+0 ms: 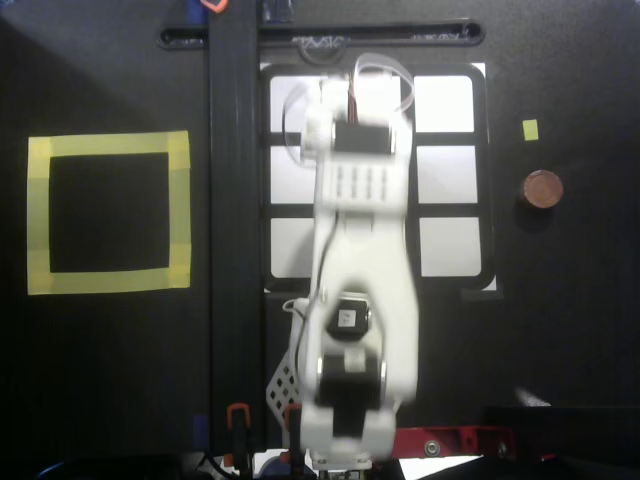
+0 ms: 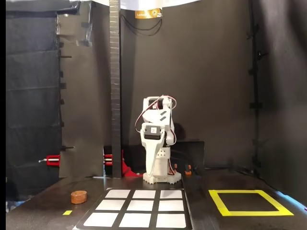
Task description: Pick and place at Grid spot 1
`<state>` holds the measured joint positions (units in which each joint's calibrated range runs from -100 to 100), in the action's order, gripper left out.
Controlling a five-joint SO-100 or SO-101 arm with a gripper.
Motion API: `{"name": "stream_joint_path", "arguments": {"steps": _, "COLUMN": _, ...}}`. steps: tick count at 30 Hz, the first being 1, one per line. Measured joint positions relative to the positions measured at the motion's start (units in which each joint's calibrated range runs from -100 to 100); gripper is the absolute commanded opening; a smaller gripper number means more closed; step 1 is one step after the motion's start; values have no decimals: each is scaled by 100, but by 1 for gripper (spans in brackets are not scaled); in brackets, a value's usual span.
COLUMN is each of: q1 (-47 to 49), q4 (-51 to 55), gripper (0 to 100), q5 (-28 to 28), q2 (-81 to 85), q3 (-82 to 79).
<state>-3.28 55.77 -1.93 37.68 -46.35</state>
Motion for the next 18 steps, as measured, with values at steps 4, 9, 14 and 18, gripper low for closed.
{"name": "stream_joint_path", "arguments": {"steps": 4, "q1": -33, "q4": 1239, "gripper": 0, "q5": 0, "q2": -1462, "q3": 1861}}
{"name": "stream_joint_path", "arguments": {"steps": 9, "q1": -156, "q4": 2856, "gripper": 0, "q5": 0, "q2": -3272, "q3": 4507}}
{"name": "stream_joint_path", "arguments": {"steps": 14, "q1": -246, "q4": 3619, "gripper": 0, "q5": 5, "q2": -3847, "q3": 5538}}
{"name": "stream_joint_path", "arguments": {"steps": 18, "q1": -353, "q4": 3619, "gripper": 0, "q5": -107, "q2": -3847, "q3": 5538}}
